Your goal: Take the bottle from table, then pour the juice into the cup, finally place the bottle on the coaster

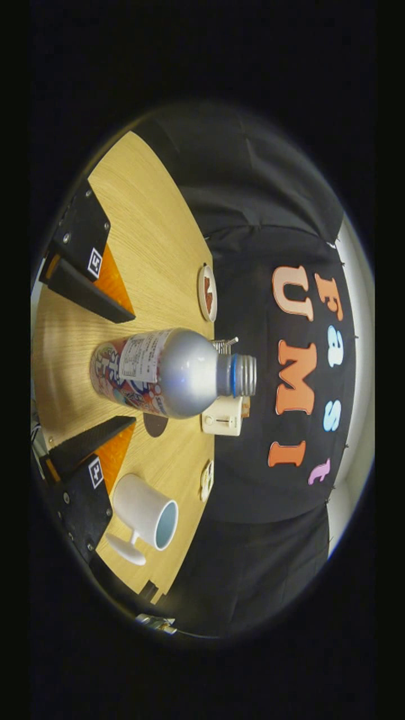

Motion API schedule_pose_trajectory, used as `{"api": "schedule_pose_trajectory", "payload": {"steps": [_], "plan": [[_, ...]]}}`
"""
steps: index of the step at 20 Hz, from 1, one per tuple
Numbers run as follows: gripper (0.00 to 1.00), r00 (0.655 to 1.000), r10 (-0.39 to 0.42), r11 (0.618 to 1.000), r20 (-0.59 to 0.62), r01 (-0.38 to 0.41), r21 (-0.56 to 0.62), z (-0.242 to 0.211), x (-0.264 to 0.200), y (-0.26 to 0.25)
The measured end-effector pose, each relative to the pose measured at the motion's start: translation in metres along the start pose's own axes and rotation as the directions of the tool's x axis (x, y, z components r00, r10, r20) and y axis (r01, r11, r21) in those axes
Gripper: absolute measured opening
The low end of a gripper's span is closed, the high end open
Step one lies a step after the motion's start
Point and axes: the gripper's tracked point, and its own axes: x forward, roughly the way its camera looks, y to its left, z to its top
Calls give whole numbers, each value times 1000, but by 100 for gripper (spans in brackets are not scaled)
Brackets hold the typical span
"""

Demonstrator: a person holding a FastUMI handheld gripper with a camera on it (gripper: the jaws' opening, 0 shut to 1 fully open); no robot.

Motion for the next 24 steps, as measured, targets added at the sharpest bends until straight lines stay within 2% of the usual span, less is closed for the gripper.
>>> {"api": "schedule_pose_trajectory", "payload": {"steps": [6, 8, 9, 13, 19, 24], "plan": [[98, 1000, -6, 1000, -9, 6, 10, -1, 5, -2], [93, 1000, 13, 1000, -6, -13, 16, 0, 6, 0], [80, 1000, 21, 1000, -6, -21, 14, 2, 9, 2], [77, 1000, 20, 999, -7, -19, 40, 5, 5, 2], [77, 999, 34, 976, 42, -43, 213, 30, -1, -1], [77, 998, 24, 928, 56, -43, 369, 45, 0, -10]]}}
